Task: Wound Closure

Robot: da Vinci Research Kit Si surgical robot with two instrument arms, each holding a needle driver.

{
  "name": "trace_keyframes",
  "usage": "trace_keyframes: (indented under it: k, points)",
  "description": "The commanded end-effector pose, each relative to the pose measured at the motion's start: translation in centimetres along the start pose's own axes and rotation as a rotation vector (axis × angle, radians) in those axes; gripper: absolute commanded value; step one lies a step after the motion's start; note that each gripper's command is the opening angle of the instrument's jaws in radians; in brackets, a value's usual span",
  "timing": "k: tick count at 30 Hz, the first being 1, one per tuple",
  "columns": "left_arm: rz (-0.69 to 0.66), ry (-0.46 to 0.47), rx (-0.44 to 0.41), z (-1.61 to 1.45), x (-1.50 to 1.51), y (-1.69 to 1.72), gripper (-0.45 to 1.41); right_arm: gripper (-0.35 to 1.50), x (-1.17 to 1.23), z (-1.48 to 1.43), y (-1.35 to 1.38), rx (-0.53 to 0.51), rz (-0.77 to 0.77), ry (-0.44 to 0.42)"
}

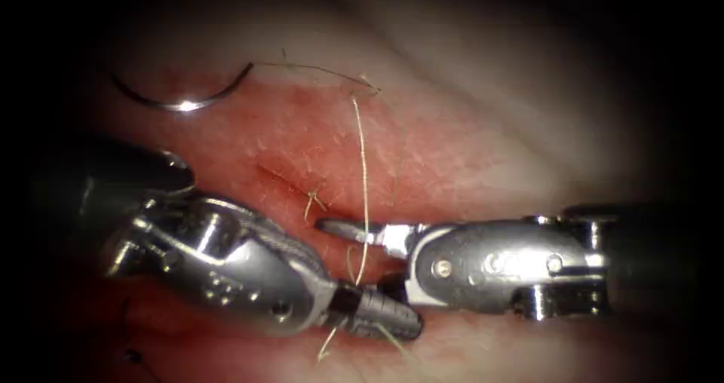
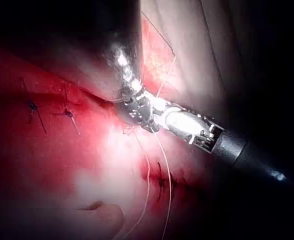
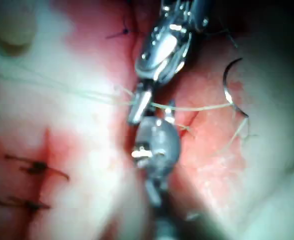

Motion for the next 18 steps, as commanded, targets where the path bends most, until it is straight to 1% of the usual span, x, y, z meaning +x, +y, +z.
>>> trace_keyframes:
  k: [1, 2, 8, 9, 10, 12, 13, 14, 15, 16, 18]
  points:
    - [-0.001, 0.002, -0.001, 0.07, -0.02, 0.03, -0.35, -0.35, -0.03, 0.08, -0.02, 0.015, 0.019, -0.005]
    - [-0.001, 0.002, -0.001, 0.06, -0.02, 0.03, -0.35, -0.35, -0.04, 0.07, -0.05, 0.033, 0.024, -0.025]
    - [-0.002, -0.002, 0.002, 0.03, -0.02, 0.02, -0.35, -0.35, -0.06, 0.0, -0.08, 0.066, 0.052, -0.048]
    - [-0.002, -0.004, 0.003, 0.01, -0.02, 0.01, -0.35, -0.35, -0.07, -0.05, -0.07, 0.074, 0.058, -0.051]
    - [-0.009, -0.005, 0.003, -0.01, -0.01, 0.0, -0.35, -0.35, -0.1, -0.11, -0.04, 0.07, 0.058, -0.055]
    - [-0.009, -0.006, 0.004, -0.02, -0.01, 0.0, -0.35, -0.35, -0.11, -0.15, -0.02, 0.063, 0.058, -0.059]
    - [-0.009, -0.01, -0.005, -0.04, -0.01, 0.0, -0.35, -0.35, -0.14, -0.22, 0.03, 0.056, 0.059, -0.065]
    - [-0.009, -0.01, -0.005, -0.04, -0.01, 0.0, -0.35, -0.35, -0.14, -0.22, 0.03, 0.056, 0.059, -0.065]
    - [-0.009, -0.031, -0.033, -0.06, 0.0, 0.01, -0.26, -0.35, -0.18, -0.28, 0.07, 0.047, 0.071, -0.07]
    - [-0.009, -0.031, -0.033, -0.06, 0.0, 0.01, -0.26, -0.35, -0.18, -0.28, 0.07, 0.047, 0.071, -0.07]
    - [-0.033, -0.031, -0.045, -0.07, 0.01, 0.01, 0.05, -0.35, -0.19, -0.31, 0.09, 0.04, 0.082, -0.071]
